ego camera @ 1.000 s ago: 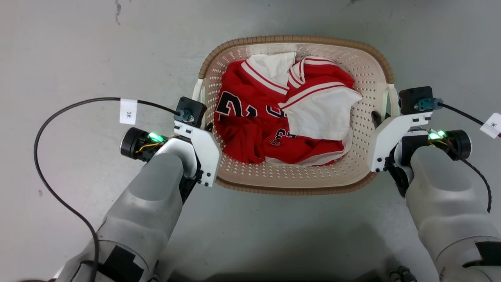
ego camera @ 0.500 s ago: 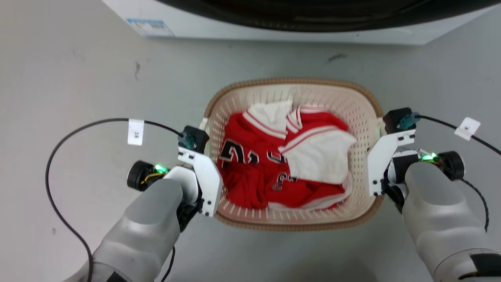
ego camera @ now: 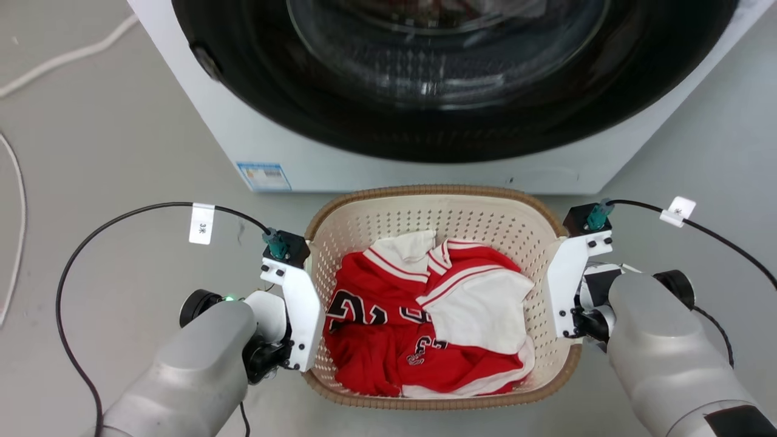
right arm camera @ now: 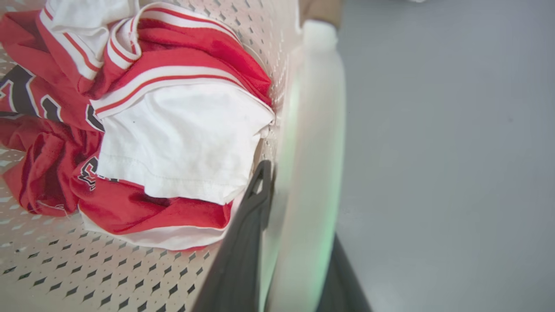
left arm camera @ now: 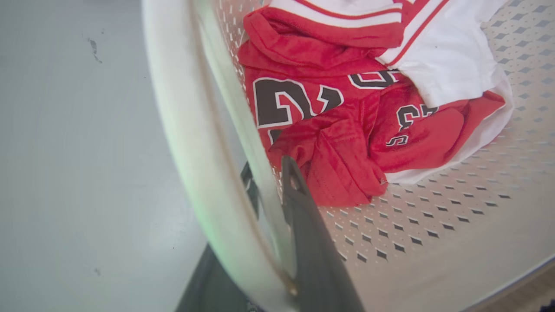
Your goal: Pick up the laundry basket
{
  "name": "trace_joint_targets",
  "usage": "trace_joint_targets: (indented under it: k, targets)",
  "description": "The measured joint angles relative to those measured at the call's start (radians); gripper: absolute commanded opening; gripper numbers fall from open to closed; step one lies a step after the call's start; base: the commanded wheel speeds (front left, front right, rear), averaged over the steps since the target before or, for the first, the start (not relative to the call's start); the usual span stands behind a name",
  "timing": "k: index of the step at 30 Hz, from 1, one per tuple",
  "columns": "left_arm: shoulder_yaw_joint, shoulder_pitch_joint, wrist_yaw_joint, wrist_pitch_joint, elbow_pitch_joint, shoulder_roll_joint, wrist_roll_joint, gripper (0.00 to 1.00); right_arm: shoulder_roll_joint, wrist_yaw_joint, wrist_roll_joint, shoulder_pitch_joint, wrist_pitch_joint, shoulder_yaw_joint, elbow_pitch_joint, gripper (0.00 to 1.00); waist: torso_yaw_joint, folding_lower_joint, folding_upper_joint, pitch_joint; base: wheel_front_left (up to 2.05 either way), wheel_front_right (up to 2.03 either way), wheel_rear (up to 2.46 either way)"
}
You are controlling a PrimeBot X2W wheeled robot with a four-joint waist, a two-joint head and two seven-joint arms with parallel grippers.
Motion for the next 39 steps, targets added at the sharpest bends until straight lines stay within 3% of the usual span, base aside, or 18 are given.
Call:
trace_joint_targets:
  k: [7,17,39]
  targets:
    - [-0.056,0.001,0.000,0.088,-0.055,0.062,-0.090,0.00,0.002,0.000,0.144,0.023,0.086,0.106,-0.027,0.00,-0.009,-0.0001,0.0000,-0.139,0.00,0.00,0.00]
    - [-0.115,0.008,0.001,0.197,-0.088,0.100,-0.184,0.00,0.000,-0.001,0.263,0.048,0.210,0.238,-0.077,0.00,-0.024,-0.0001,0.0000,-0.275,0.00,0.00,0.00]
    - [-0.171,0.046,0.001,0.242,-0.112,0.112,-0.285,0.00,-0.049,-0.002,0.430,0.094,0.347,0.387,-0.150,0.00,-0.035,0.0001,0.0000,-0.347,0.00,0.00,0.00]
